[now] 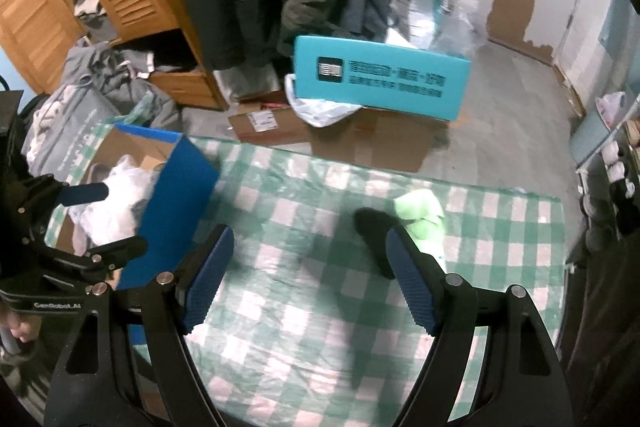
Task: Organize soft objects
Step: 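Move both tools back to the black sock and light-green cloth, then grasp the black sock with the left tool while the right tool grasps the light-green cloth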
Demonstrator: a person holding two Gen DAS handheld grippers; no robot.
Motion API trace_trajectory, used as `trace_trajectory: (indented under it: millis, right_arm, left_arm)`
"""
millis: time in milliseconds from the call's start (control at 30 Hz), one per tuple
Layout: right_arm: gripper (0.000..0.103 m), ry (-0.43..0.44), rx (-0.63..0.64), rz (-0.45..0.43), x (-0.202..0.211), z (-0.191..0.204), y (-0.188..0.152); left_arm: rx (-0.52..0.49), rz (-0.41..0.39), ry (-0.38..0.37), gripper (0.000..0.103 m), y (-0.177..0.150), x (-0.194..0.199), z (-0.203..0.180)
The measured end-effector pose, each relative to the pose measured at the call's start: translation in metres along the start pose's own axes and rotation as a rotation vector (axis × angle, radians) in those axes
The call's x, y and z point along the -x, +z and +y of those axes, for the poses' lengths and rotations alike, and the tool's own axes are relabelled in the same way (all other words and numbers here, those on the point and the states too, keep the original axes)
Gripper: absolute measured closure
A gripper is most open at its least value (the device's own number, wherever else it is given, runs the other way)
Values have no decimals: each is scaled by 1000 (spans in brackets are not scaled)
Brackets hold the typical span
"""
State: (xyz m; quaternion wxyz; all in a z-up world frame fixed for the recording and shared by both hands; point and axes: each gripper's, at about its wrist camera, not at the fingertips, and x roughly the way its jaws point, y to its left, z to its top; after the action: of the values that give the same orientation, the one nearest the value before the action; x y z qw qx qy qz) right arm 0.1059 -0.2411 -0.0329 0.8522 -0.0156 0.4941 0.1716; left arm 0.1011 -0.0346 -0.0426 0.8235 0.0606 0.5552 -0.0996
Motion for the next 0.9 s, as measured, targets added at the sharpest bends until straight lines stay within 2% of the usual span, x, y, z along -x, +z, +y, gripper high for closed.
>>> trace_trajectory:
  millis: [100,167,400,633,900]
  right_arm:
    - [25,-25,-10,5,-2,-14,0]
    - [25,-50,-11,12,-5,-22,1]
    - [25,-105,-41,57,-24,-57,2]
    - [25,-154,-92,114,-63,-92,1]
    - [25,-160,-149,195,-110,-122,-8]
  left_arm:
    - [-5,14,3,20,6,-10,-9]
    - [-9,25,6,16,9,-16,-14]
    - [-25,64,10,16,22,-43,-33]
    - [-14,91,-14,16,41,-73,-48]
    - [5,117,-46,16,58,-106,-63]
